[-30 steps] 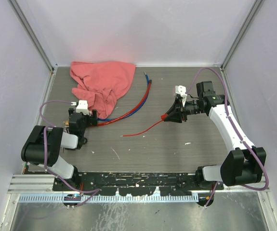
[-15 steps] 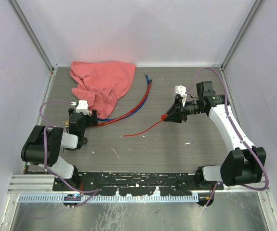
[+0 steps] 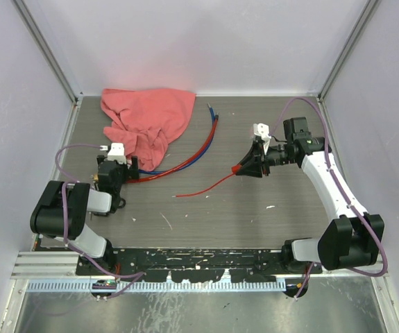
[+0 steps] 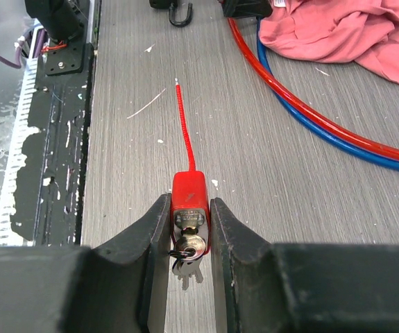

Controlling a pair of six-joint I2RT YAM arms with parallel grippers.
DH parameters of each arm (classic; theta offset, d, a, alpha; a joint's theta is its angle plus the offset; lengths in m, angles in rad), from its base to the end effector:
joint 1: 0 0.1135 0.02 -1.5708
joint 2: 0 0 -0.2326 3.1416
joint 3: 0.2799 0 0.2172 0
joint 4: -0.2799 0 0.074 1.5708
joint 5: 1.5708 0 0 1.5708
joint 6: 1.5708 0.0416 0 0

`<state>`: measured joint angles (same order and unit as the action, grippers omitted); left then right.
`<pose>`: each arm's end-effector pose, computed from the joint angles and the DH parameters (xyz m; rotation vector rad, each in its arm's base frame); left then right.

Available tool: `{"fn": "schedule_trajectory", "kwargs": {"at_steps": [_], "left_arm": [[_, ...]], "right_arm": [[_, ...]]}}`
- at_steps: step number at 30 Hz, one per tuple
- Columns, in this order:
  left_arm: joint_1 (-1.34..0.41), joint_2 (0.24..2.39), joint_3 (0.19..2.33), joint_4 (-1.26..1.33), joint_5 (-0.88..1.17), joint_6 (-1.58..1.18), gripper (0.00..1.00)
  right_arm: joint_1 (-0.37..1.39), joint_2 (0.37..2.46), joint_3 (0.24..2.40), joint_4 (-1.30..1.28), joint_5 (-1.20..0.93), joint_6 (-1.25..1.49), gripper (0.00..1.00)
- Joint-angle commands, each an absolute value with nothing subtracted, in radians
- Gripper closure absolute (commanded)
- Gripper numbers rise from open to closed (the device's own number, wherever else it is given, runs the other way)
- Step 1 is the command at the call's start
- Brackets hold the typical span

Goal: Lock with the key
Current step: Lock the lock.

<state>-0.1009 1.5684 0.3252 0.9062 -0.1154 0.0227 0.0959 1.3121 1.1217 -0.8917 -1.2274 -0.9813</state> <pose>0.2515 -0.0206 0.1296 0.0398 1.9055 0.0571 0.2134 0.0599 0.2801 -1.3208 1.5290 1.0541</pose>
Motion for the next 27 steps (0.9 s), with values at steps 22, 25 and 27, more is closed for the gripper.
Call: {"fn": "schedule_trajectory", "kwargs": {"at_steps": [22,25,27], "left_arm": [[-0.075,0.803,0.631,0.077,0.497,-0.667,0.02],[-0.077,0.780,0.516,0.348,0.634,-0.934,0.00],[-0.093,0.738,0.467,0.431,0.628,-1.051,0.02]], "right_arm": [[0.094,1.219,1.403,-0.821,-1.265,-0.588,0.99],[0.093,1.198,1.394,-0.687,-1.222,-0.403,0.99],[0.094,1.200,1.399,-0.644,-1.214,-0.327,0.99]]}}
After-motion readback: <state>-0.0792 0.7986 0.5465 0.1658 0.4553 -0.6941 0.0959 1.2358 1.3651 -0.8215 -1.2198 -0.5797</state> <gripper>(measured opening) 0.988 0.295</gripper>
